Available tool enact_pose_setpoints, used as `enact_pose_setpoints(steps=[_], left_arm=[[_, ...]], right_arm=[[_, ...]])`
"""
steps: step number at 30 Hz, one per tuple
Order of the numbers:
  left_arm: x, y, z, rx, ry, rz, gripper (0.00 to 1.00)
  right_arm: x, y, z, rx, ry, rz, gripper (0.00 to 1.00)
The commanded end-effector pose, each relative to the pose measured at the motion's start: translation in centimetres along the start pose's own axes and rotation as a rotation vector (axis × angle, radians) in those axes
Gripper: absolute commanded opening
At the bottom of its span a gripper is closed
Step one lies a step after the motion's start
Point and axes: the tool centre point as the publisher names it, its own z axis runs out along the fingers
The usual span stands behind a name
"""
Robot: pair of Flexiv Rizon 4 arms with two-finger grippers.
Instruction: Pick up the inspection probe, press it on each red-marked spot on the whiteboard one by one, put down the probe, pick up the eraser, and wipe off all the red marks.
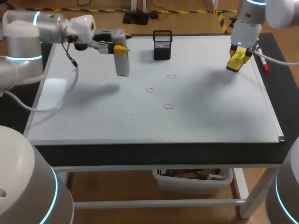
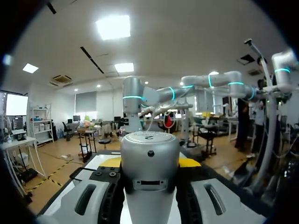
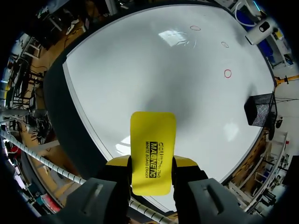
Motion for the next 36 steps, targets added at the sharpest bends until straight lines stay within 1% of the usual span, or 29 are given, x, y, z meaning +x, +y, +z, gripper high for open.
enact_pose_setpoints(steps=[1,7,9,11,12,16,20,24,26,36], left_arm=[[0.3,1.1,1.6,0.031,0.039,-0.013,0.0],[1.6,1.6,3.8,0.051,0.09,-0.033,0.0],[1.8,1.8,4.5,0.037,0.115,-0.027,0.0],[1.8,2.0,5.2,0.047,0.131,-0.034,0.0],[1.9,2.2,5.5,0.033,0.14,-0.03,0.0],[1.9,2.7,6.7,0.036,0.171,-0.042,0.0],[1.7,3.5,7.2,0.05,0.188,-0.059,0.0],[1.5,4.2,7.7,0.055,0.199,-0.056,0.0],[1.5,4.5,7.7,0.064,0.211,-0.037,0.0],[0.8,5.3,8.1,0.066,0.228,-0.047,0.0]], right_arm=[[0.0,0.0,-0.2,0.002,0.004,-0.001,0.0],[0.0,0.0,-0.2,0.002,0.004,-0.001,0.0],[0.0,0.0,-0.2,0.002,0.004,-0.001,0.0],[0.0,0.0,-0.2,0.002,0.004,-0.001,0.0],[0.0,0.0,-0.2,0.002,0.004,-0.001,0.0],[0.0,0.0,-0.2,0.002,0.004,-0.001,0.0],[0.0,0.0,-0.2,0.002,0.004,-0.001,0.0],[0.0,0.0,-0.2,0.002,0.004,-0.001,0.0],[0.0,0.0,-0.2,0.002,0.004,-0.001,0.0],[0.0,0.0,-0.2,0.002,0.004,-0.001,0.0]])
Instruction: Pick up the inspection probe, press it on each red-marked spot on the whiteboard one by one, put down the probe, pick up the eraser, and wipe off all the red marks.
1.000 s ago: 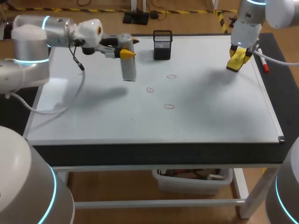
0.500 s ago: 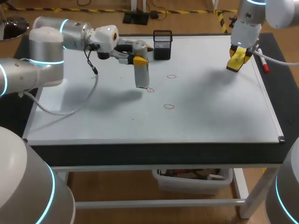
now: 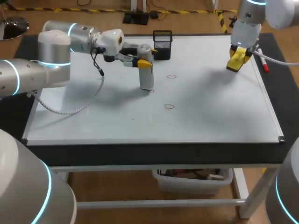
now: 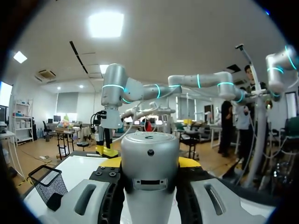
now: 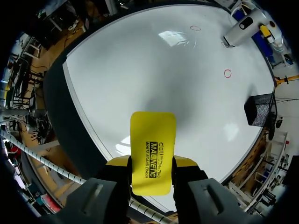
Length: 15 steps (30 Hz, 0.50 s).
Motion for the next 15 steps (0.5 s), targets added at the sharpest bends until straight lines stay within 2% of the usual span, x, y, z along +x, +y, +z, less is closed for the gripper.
enact_pose_setpoints(steps=[1,15], left_arm=[[-0.86,0.6,0.03,0.011,0.041,-0.007,0.0],[-0.74,1.13,0.47,0.007,0.072,-0.012,0.0]], right_arm=[[0.02,-0.04,-0.16,0.002,0.005,-0.001,0.0],[0.02,-0.04,-0.16,0.002,0.005,-0.001,0.0]])
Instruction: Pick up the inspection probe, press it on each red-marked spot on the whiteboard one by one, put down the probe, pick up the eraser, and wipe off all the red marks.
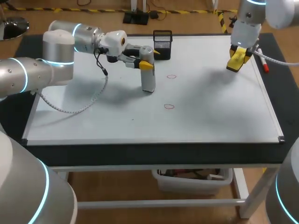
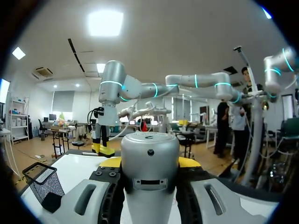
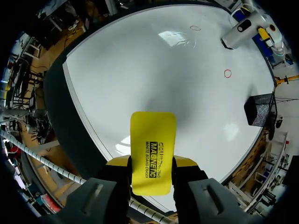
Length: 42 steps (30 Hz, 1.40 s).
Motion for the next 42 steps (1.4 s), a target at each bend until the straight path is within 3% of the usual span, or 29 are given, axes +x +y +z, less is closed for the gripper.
enact_pose_setpoints(steps=[1,28,34,42], left_arm=[[-0.4,0.1,0.0,0.0,0.025,0.001,0.0],[-0.4,0.2,-0.2,-0.028,0.01,-0.012,0.0],[-0.8,-0.7,-2.1,-0.034,-0.055,0.001,0.0],[-2.1,-2.1,-6.9,-0.066,-0.167,0.034,0.0]], right_arm=[[0.0,0.0,-0.2,0.002,0.005,-0.001,0.0],[0.0,0.0,-0.2,0.002,0.005,-0.001,0.0],[0.0,0.0,-0.2,0.002,0.005,-0.001,0.0],[0.0,0.0,-0.2,0.002,0.005,-0.001,0.0]])
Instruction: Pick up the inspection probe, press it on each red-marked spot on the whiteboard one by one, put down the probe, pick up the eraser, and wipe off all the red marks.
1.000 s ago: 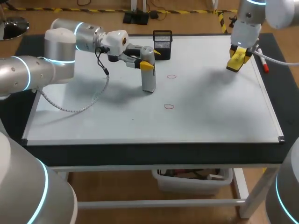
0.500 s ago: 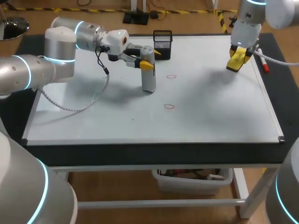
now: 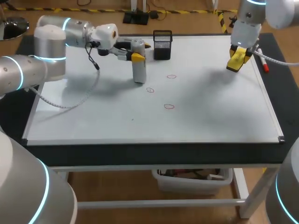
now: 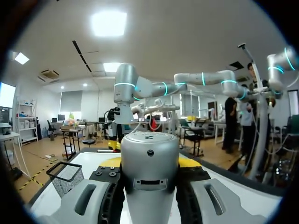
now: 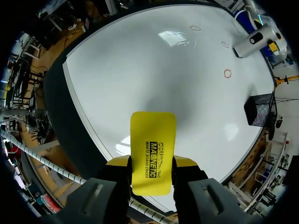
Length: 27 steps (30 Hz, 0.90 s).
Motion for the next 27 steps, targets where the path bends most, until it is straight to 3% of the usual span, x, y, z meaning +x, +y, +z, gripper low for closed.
enact_pose_setpoints(steps=[1,16,27], left_arm=[[0.5,-1.3,-2.6,-0.028,-0.079,0.0,0.0],[-2.5,-1.5,-9.9,-0.068,-0.272,-0.014,0.0],[-2.9,-1.6,-13.1,-0.069,-0.365,-0.003,0.0]], right_arm=[[0.0,0.0,-0.1,0.002,0.005,-0.001,0.0],[0.0,0.0,-0.1,0.002,0.005,-0.001,0.0],[0.0,0.0,-0.1,0.002,0.005,-0.001,0.0]])
